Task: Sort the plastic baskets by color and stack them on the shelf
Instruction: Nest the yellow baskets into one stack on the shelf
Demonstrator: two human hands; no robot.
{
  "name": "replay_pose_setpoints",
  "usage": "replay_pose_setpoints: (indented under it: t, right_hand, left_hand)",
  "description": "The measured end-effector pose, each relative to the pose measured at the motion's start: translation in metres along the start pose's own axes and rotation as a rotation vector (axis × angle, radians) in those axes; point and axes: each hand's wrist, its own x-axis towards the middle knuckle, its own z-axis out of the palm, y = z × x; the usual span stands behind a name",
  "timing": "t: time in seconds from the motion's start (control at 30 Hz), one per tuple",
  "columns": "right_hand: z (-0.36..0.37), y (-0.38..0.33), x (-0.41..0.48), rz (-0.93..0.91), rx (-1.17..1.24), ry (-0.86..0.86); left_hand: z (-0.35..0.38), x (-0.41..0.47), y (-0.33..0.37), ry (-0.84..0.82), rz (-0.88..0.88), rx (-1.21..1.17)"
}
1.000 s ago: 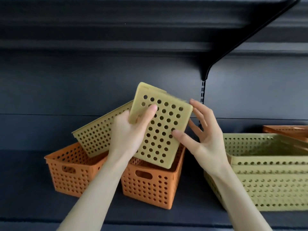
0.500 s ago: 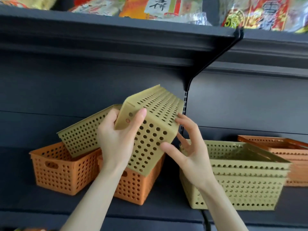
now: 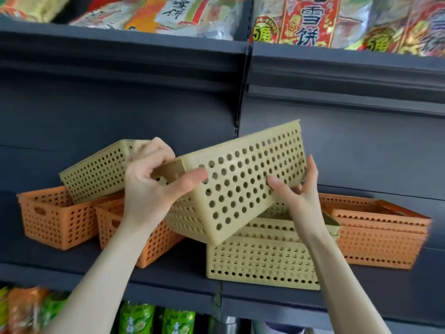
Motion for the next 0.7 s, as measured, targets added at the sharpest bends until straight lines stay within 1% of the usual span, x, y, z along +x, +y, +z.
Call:
replay_pose_setpoints:
  t: [0.1, 0.2, 0.3, 0.4, 0.47, 0.5, 0.57, 0.63, 0.7]
  right_hand:
    - [-0.022, 0.003, 0.005, 0.032, 0.016, 0.077]
    - [-0.035, 0.007, 0.009, 0.052, -0.078, 0.18]
    - [-0.048, 0.017, 0.015, 0.078, -0.17, 0.273]
    - [-0.058, 0.028, 0.02, 0.059, -0.257, 0.354]
    - [-0.061, 0.035, 0.022, 0.043, -0.325, 0.362]
    - [-0.063, 0.038, 0.023, 0.04, -0.357, 0.364]
    - [-0.067, 0.043, 0.023, 0.052, -0.406, 0.374]
    - [-0.072, 0.048, 0.019, 0.06, -0.455, 0.372]
    - [-0.074, 0.055, 0.013, 0.053, -0.531, 0.318]
  left_hand:
    - [0.016, 0.009, 0.001, -0.072, -0.022, 0.01]
    - [0.037, 0.014, -0.008, -0.132, -0.107, 0.012]
    - [0.059, 0.011, -0.032, -0.184, -0.119, 0.04]
    - [0.08, 0.002, -0.054, -0.251, -0.237, 0.014]
    - [0.093, -0.004, -0.065, -0.298, -0.293, 0.013]
    - [0.098, -0.007, -0.071, -0.291, -0.3, 0.028]
    - [0.103, -0.012, -0.08, -0.239, -0.288, 0.063]
    - [0.106, -0.017, -0.087, -0.226, -0.263, 0.066]
    - [0.106, -0.019, -0.093, -0.219, -0.244, 0.08]
